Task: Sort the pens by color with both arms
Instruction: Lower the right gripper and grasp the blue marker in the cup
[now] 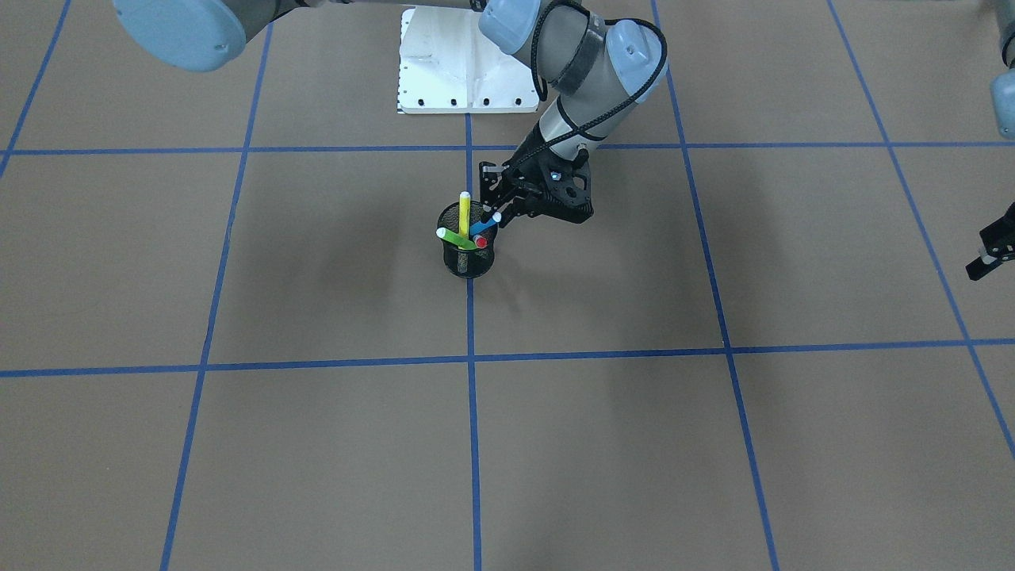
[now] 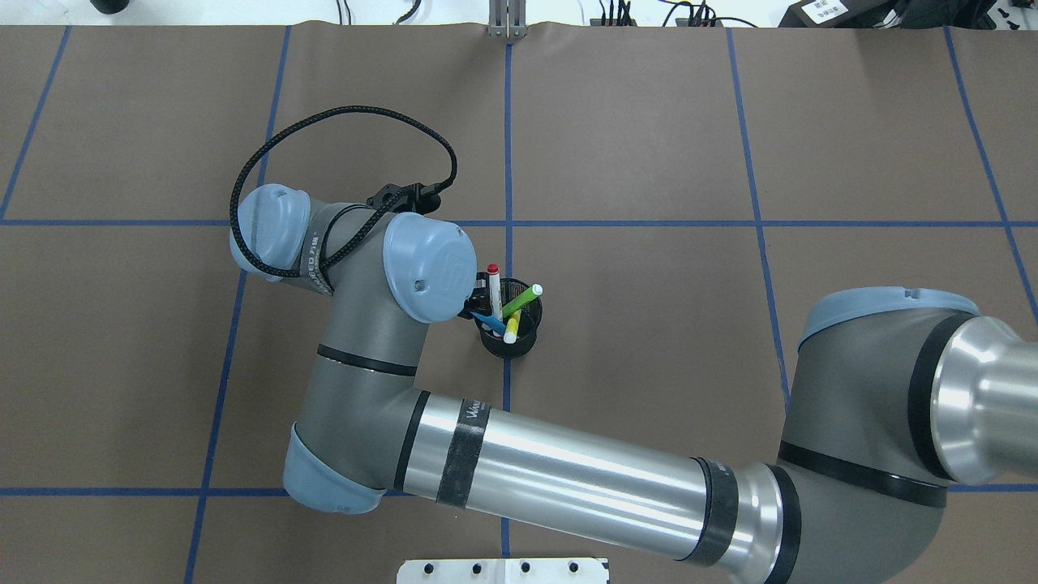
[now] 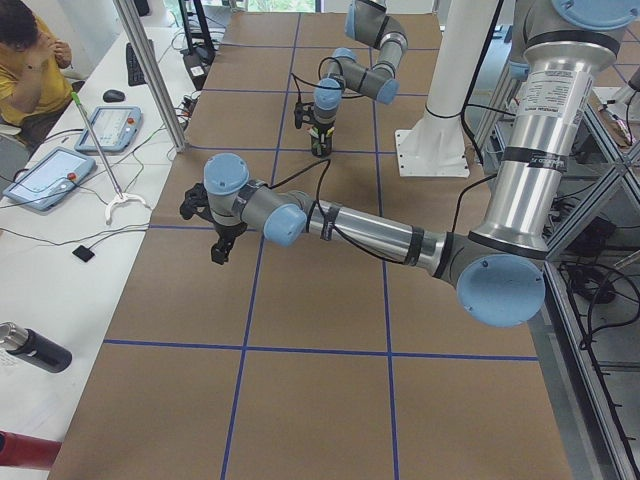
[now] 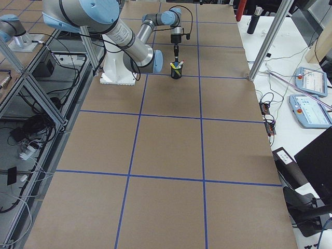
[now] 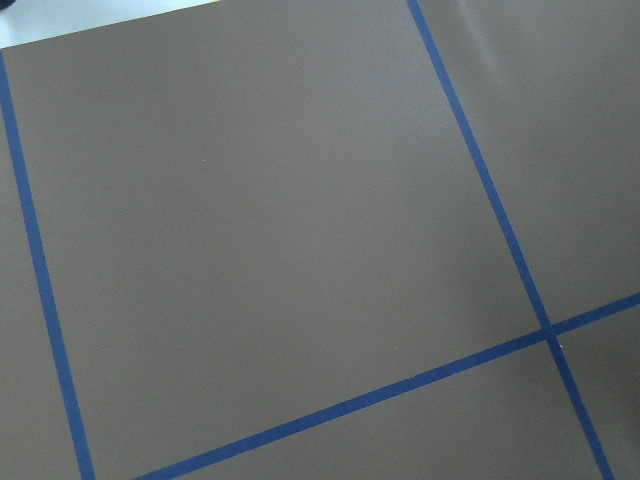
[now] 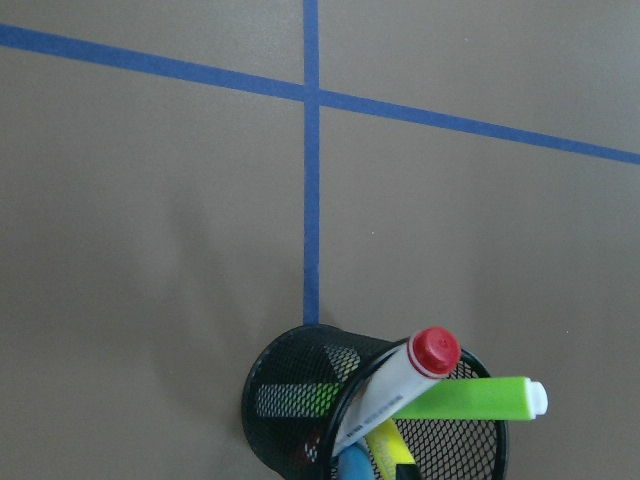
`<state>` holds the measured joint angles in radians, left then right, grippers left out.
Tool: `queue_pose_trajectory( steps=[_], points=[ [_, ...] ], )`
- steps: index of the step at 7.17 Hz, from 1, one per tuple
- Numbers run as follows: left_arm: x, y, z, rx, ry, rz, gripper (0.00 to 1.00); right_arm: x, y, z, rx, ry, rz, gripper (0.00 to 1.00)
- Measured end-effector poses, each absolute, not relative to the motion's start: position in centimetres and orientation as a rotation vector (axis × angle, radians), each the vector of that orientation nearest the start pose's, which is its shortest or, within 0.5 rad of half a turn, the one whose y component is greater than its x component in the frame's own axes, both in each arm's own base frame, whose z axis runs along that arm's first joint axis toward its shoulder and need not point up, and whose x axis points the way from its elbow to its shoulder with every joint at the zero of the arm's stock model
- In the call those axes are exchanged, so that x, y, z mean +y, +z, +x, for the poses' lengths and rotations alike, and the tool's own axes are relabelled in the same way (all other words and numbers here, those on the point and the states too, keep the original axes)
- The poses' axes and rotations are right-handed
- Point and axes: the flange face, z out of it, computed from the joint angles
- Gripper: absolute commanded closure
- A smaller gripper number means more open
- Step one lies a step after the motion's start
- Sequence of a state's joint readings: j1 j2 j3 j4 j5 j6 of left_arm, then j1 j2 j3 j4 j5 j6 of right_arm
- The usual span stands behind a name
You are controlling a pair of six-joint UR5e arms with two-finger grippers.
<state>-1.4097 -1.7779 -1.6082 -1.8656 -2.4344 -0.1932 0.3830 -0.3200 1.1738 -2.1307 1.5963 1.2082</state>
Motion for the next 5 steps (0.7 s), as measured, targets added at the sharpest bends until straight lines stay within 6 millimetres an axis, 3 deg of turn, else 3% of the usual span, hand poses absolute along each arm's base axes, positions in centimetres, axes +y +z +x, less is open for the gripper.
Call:
queue_pose_trajectory(
  steps=[3,5],
  points=[
    [-58.8,48.8,3.7,0.918,0.204,0.350,0.00,-41.3,6.1,-67.5,-0.295,0.012,0.086,0.88],
    [-58.8,48.8,3.7,0.918,0.204,0.351,0.00,-40.8,5.0,-66.0,-0.294,-0.002,0.089,0.95]
  ],
)
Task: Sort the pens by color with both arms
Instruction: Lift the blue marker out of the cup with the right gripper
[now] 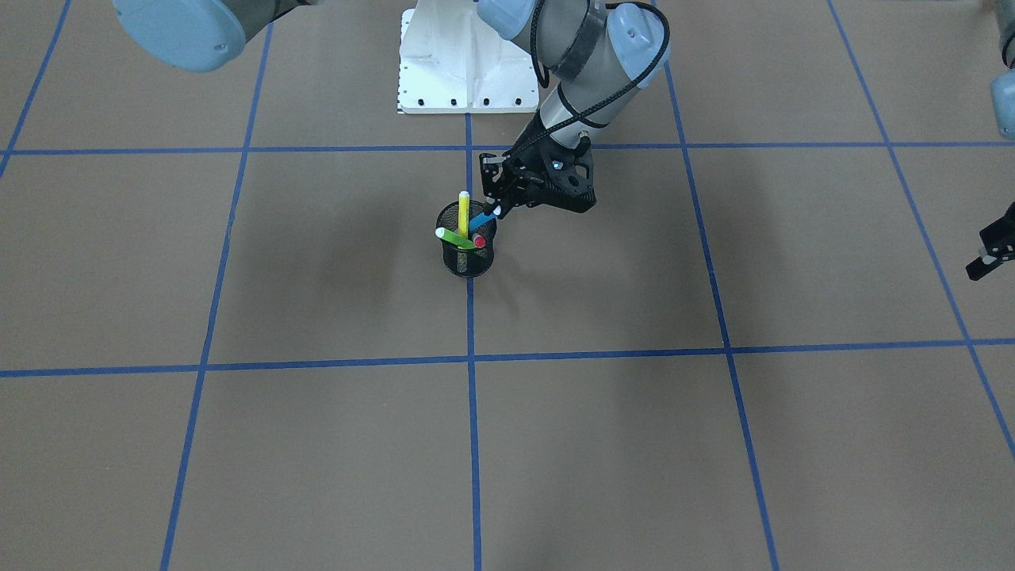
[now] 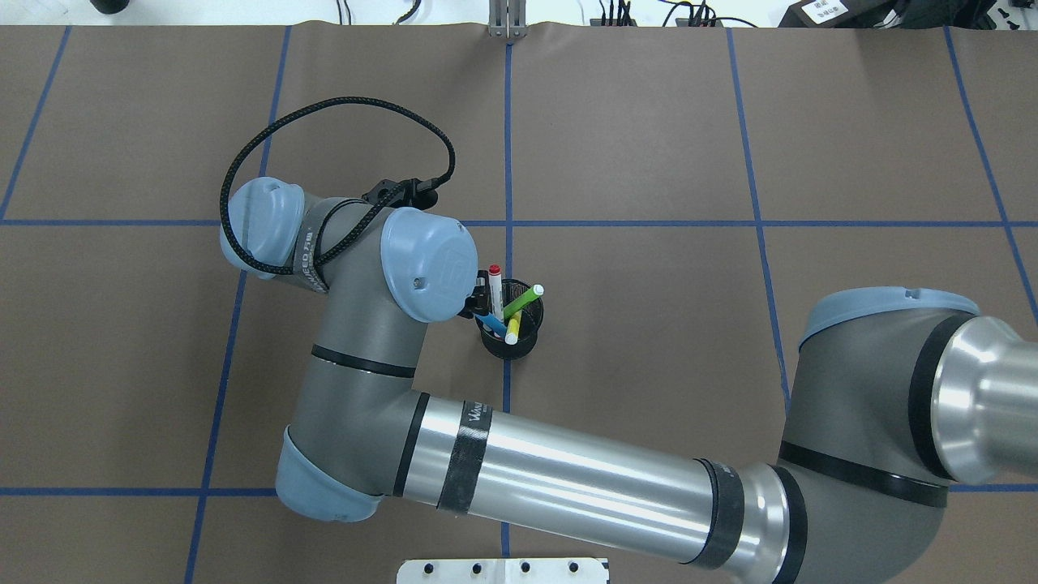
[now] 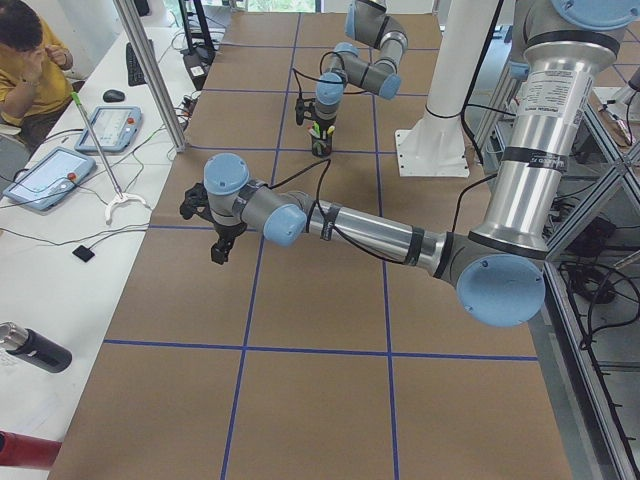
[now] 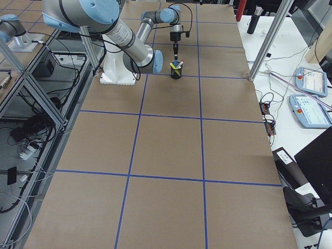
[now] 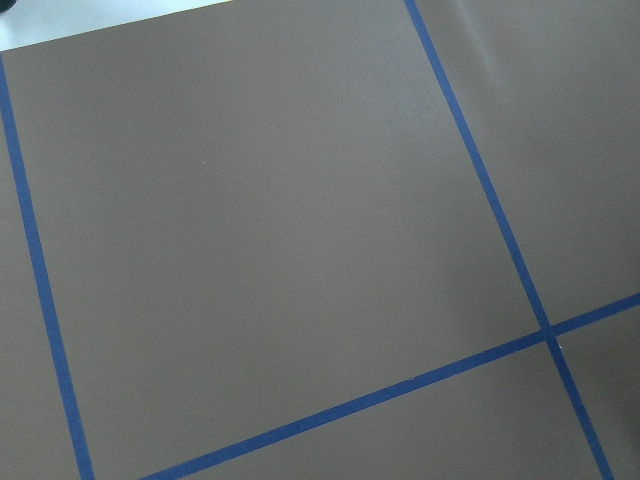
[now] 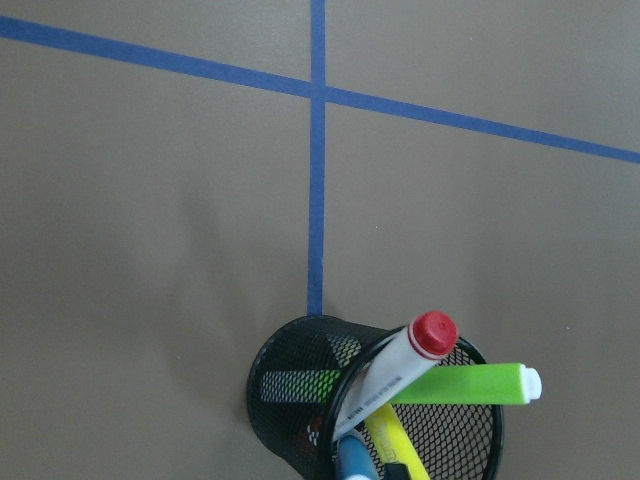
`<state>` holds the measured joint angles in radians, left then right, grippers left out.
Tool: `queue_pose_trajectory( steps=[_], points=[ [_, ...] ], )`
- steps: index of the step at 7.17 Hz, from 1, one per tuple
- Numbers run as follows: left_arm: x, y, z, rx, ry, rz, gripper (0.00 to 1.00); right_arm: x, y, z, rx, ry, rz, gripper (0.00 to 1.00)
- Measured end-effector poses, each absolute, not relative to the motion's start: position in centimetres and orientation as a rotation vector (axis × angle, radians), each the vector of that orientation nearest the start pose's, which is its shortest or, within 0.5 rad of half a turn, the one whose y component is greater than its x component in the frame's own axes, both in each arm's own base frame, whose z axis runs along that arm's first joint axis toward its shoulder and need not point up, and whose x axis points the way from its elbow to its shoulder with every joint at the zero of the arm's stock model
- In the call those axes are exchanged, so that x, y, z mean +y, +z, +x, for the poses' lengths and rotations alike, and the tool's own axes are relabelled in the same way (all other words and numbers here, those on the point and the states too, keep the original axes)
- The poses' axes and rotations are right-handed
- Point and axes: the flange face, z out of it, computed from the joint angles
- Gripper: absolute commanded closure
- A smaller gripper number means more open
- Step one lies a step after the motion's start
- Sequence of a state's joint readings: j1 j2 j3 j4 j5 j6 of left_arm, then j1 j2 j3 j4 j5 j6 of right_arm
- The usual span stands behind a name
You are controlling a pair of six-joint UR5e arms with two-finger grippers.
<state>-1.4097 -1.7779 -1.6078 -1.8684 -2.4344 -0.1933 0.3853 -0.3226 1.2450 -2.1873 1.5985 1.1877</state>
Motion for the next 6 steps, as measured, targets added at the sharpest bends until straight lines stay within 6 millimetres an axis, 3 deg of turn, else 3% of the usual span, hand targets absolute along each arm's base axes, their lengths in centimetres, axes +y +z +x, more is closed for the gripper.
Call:
queue_pose_trajectory(
  steps=[2,5,6],
  points=[
    [-58.9,48.7,3.7,0.918,0.205,0.353,0.00,-40.8,2.2,-62.3,-0.327,0.005,0.113,0.96],
    [-58.9,48.6,3.7,0.918,0.205,0.353,0.00,-42.2,-2.7,-54.1,-0.473,0.067,0.195,0.97],
    [-58.9,48.6,3.7,0.918,0.205,0.353,0.00,-42.9,-3.2,-51.2,-0.507,0.094,0.235,0.99]
  ],
)
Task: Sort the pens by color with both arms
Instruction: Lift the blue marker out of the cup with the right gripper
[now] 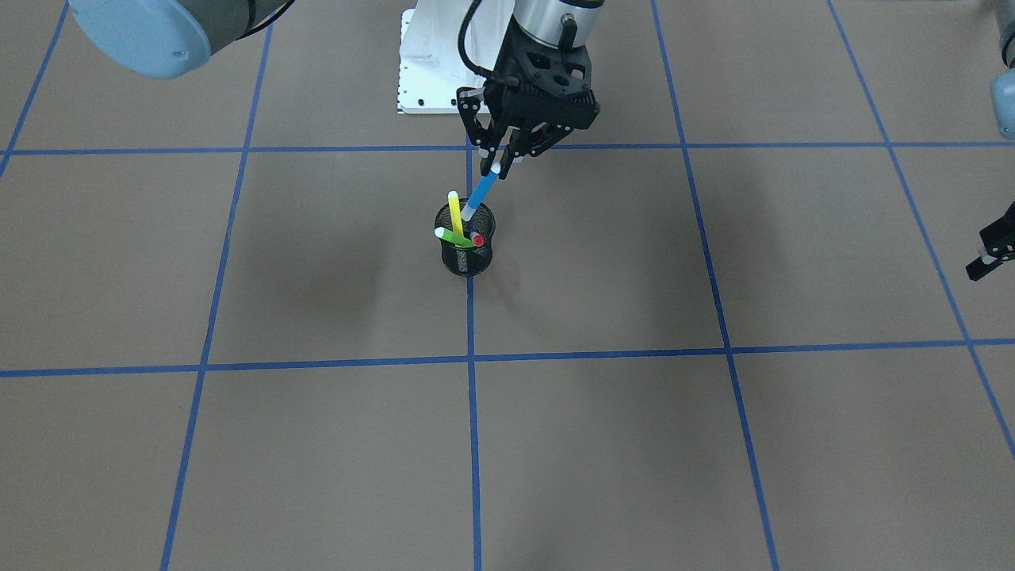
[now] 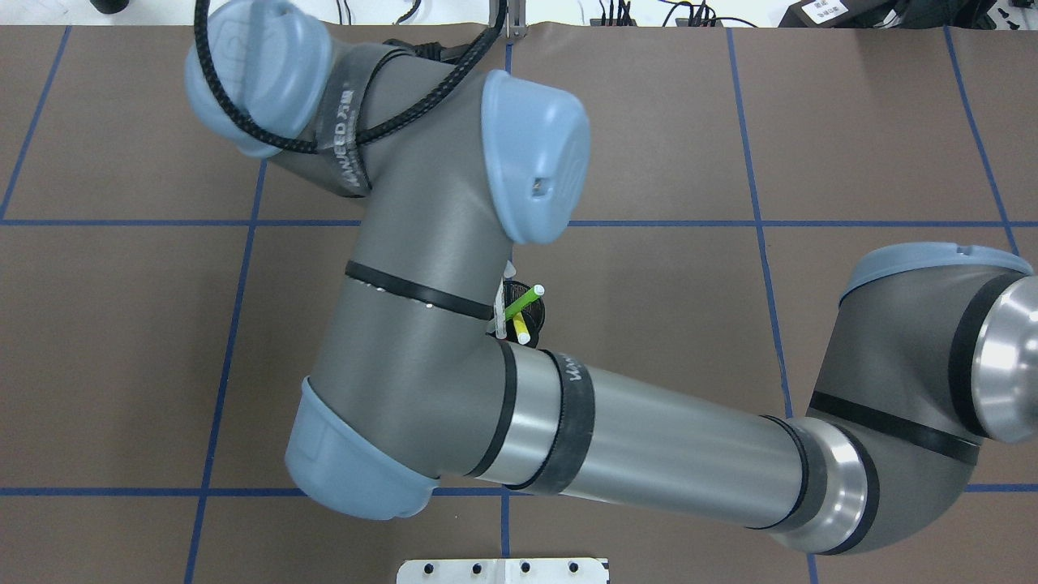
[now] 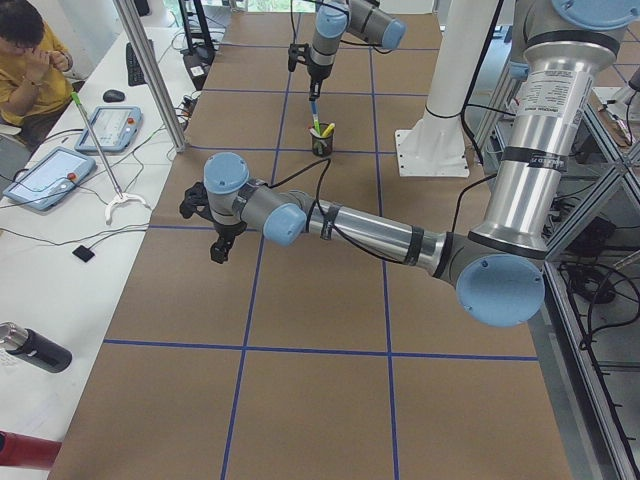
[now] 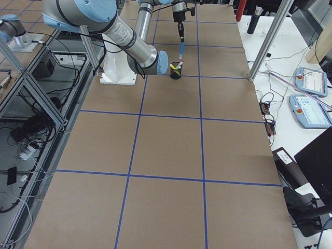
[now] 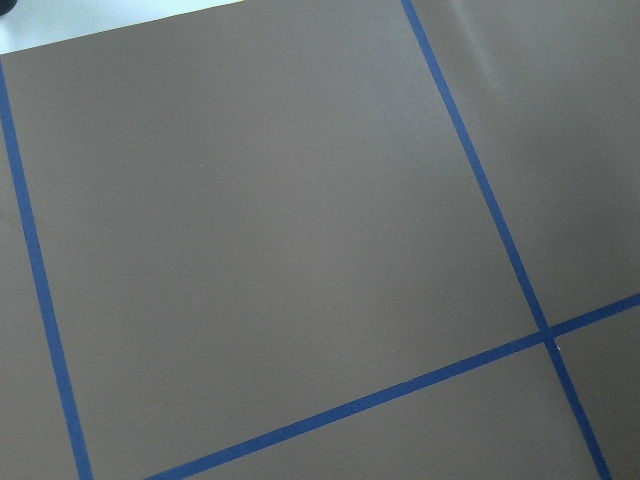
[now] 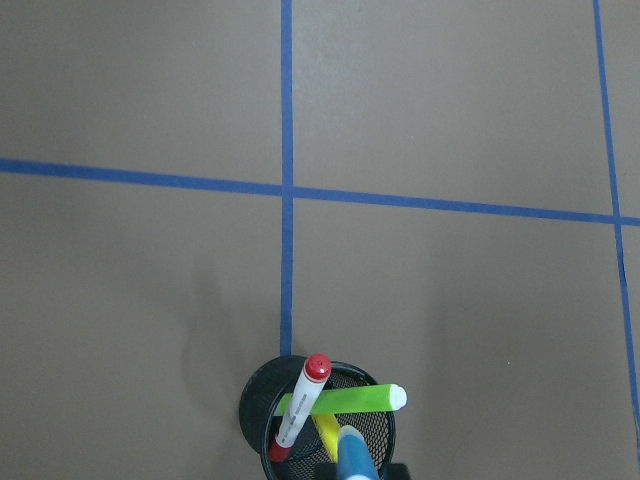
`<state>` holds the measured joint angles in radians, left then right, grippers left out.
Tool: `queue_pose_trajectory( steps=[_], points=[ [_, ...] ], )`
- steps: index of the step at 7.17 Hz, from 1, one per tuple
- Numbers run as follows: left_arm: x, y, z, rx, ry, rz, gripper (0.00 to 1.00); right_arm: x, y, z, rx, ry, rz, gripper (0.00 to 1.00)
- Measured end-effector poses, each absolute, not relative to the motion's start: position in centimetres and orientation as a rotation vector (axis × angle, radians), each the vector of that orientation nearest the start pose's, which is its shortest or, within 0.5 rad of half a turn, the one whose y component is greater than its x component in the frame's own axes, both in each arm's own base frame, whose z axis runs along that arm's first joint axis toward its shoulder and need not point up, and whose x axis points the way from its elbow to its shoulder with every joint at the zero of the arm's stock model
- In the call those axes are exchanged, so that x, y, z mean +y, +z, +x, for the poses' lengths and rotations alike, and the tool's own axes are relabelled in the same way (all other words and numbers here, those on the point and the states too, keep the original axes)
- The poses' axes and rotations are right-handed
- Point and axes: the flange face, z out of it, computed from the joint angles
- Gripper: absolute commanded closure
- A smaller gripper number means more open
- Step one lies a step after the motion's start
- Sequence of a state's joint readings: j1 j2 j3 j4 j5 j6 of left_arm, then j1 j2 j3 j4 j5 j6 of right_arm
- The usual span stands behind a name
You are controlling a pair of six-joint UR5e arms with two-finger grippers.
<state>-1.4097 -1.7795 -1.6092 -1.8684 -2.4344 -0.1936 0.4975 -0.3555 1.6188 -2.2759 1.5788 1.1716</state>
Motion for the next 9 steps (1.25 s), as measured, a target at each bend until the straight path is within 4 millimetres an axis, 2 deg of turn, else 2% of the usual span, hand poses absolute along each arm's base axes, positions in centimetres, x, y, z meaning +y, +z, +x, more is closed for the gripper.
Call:
queue_pose_trajectory(
  steps=[1,2,3,5,6,7,9],
  points=[
    [-58.9,48.6,3.7,0.918,0.205,0.353,0.00,-43.7,-2.5,-49.1,-0.509,0.116,0.294,0.99],
    [-58.9,48.6,3.7,0.918,0.204,0.353,0.00,-44.5,-0.8,-48.0,-0.497,0.126,0.362,0.99],
    [-58.9,48.6,3.7,0.918,0.204,0.353,0.00,-45.9,1.9,-47.7,-0.493,0.130,0.433,0.99],
    [-58.9,48.6,3.7,0.918,0.204,0.353,0.00,-49.9,9.4,-47.8,-0.506,0.140,0.574,0.98],
    [-58.9,48.6,3.8,0.918,0.204,0.352,0.00,-52.3,13.2,-48.6,-0.513,0.160,0.638,0.98],
    [-58.9,48.7,3.9,0.918,0.206,0.350,0.00,-54.9,16.4,-49.8,-0.519,0.189,0.691,0.98],
    [-58.9,48.9,4.4,0.920,0.211,0.343,0.00,-60.0,21.4,-50.3,-0.510,0.260,0.778,0.95]
  ],
)
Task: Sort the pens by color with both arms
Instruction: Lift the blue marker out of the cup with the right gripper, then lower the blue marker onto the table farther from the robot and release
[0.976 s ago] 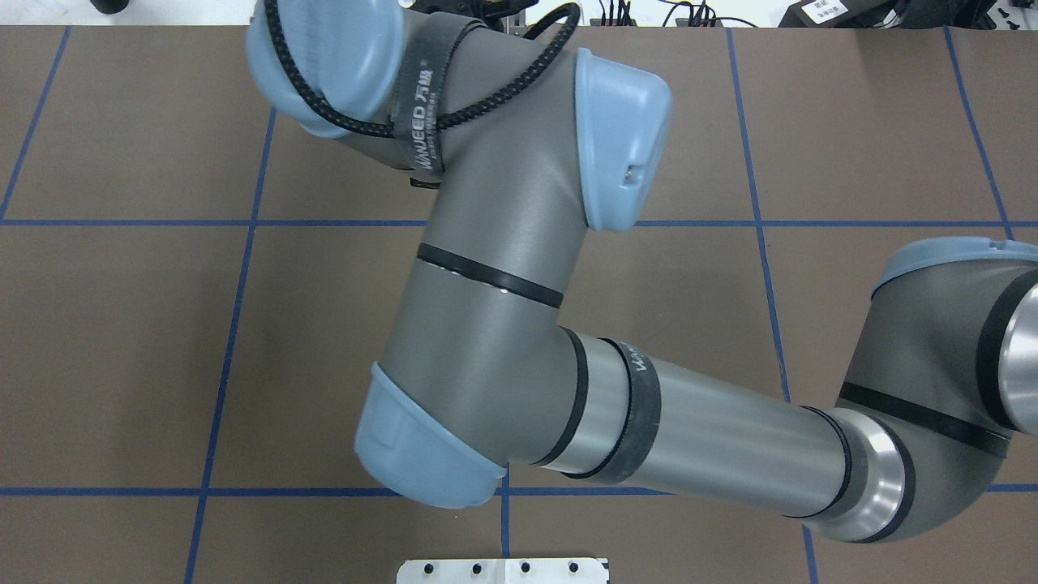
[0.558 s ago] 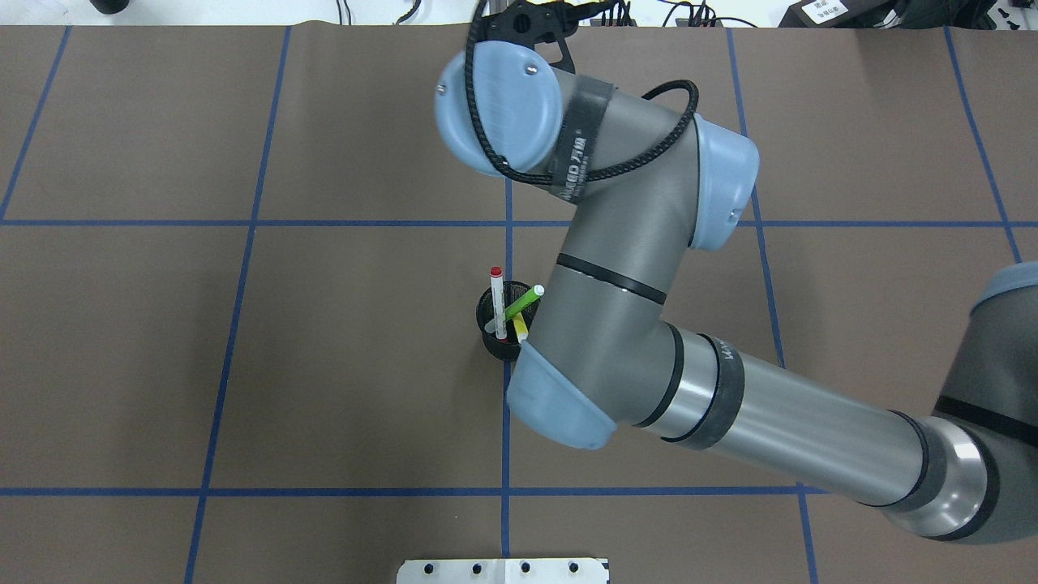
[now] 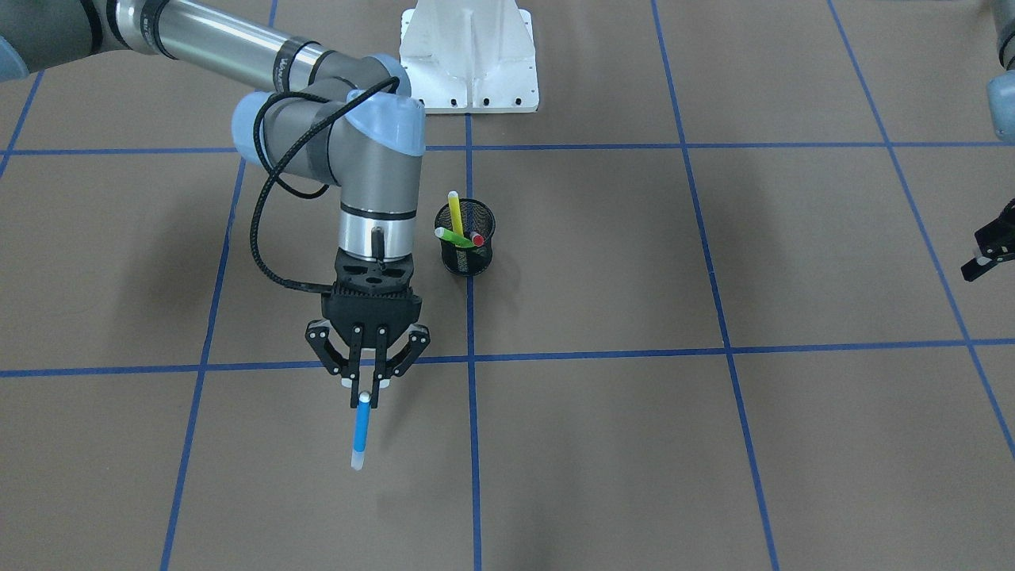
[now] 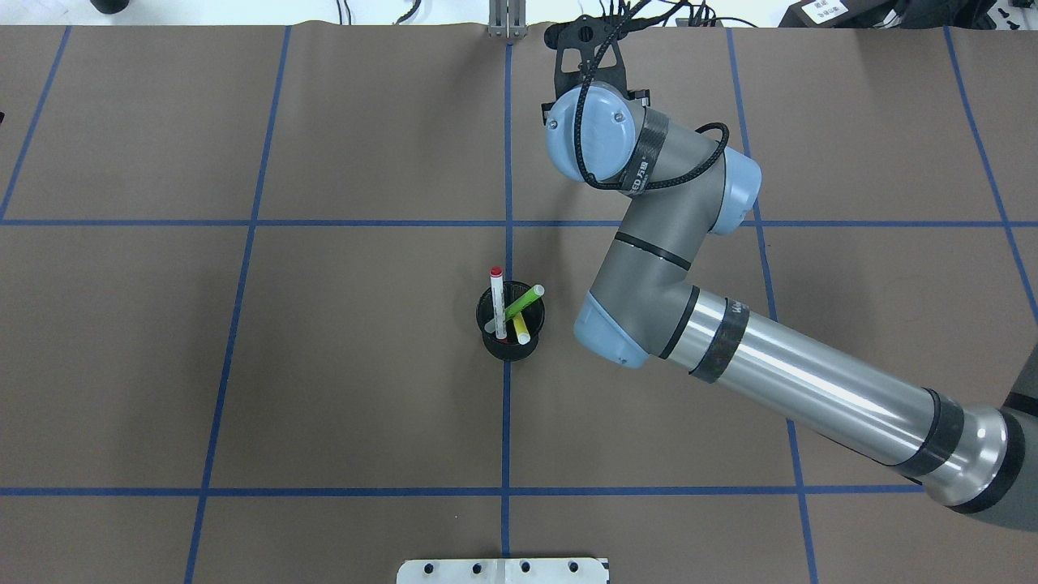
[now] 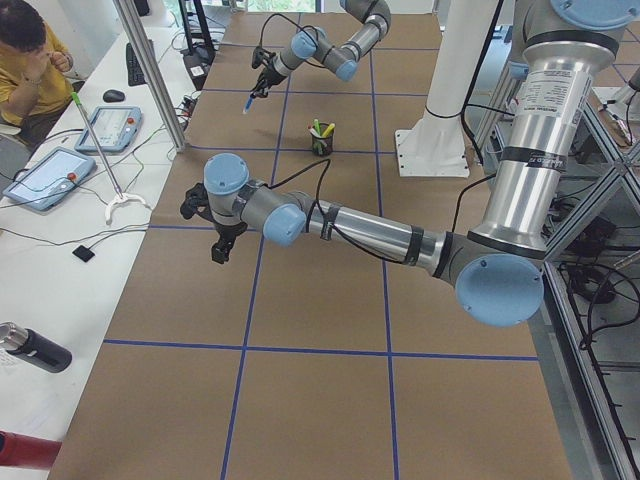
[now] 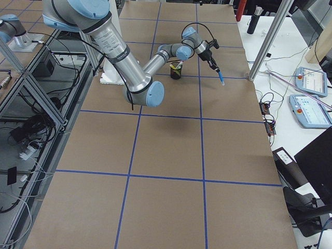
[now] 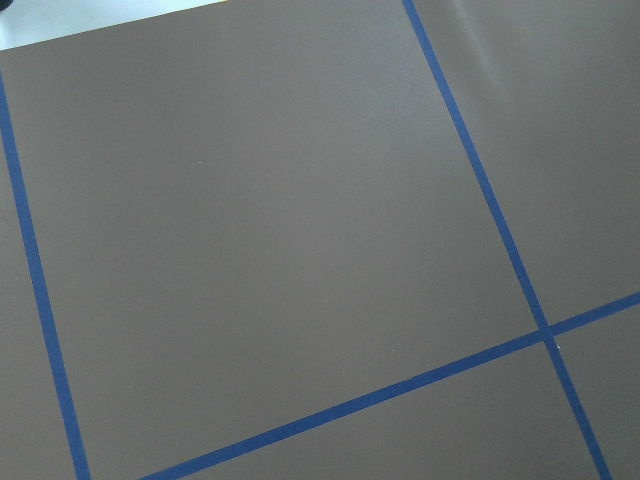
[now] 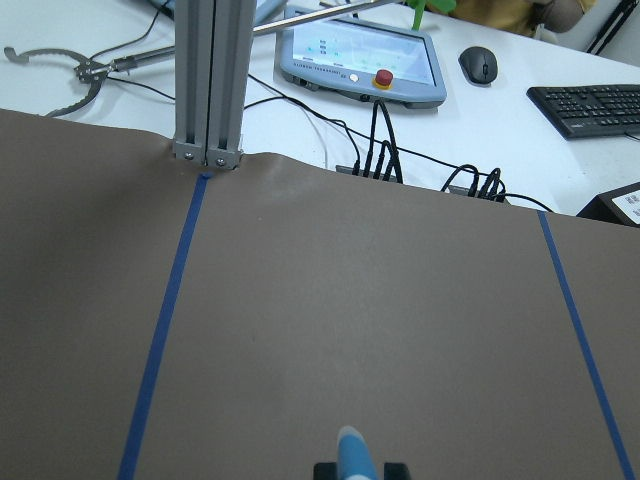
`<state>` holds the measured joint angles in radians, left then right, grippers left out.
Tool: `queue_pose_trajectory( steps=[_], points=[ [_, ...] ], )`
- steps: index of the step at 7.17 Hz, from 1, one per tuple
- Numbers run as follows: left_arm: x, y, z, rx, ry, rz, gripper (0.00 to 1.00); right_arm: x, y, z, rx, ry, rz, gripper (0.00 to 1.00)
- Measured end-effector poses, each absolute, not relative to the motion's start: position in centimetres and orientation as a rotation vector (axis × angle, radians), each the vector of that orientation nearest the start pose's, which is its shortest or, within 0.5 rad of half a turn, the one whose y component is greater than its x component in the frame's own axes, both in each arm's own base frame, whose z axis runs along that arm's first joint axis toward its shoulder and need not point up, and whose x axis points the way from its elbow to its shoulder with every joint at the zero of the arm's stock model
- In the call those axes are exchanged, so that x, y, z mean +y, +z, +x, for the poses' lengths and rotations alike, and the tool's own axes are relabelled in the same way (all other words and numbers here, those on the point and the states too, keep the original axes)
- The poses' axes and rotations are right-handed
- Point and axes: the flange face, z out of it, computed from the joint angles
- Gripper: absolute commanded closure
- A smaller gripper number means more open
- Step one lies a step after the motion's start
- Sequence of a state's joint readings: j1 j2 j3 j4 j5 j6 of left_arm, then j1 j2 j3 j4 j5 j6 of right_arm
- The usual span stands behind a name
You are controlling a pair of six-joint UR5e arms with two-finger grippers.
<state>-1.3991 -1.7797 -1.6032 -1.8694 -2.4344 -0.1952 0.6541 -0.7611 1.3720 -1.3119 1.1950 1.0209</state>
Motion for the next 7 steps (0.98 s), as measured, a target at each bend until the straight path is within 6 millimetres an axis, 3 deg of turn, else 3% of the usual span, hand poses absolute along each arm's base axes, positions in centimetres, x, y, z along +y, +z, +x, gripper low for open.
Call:
queue_pose_trajectory(
  steps=[1,2,4,6,7],
  points=[
    [-58.9,48.9,4.6,0.920,0.214,0.342,0.00,-61.6,23.5,-50.4,-0.485,0.290,0.818,0.89],
    [-58.9,48.9,4.7,0.921,0.216,0.341,0.00,-62.4,25.6,-50.6,-0.473,0.311,0.851,0.75],
    [-59.0,48.8,4.8,0.921,0.219,0.342,0.00,-62.1,29.8,-51.1,-0.521,0.335,0.906,0.61],
    [-59.1,48.7,4.9,0.922,0.220,0.342,0.00,-61.0,31.7,-52.0,-0.560,0.337,0.927,0.59],
    [-59.1,48.6,4.9,0.922,0.221,0.343,0.00,-60.4,31.8,-52.7,-0.566,0.333,0.931,0.53]
  ],
)
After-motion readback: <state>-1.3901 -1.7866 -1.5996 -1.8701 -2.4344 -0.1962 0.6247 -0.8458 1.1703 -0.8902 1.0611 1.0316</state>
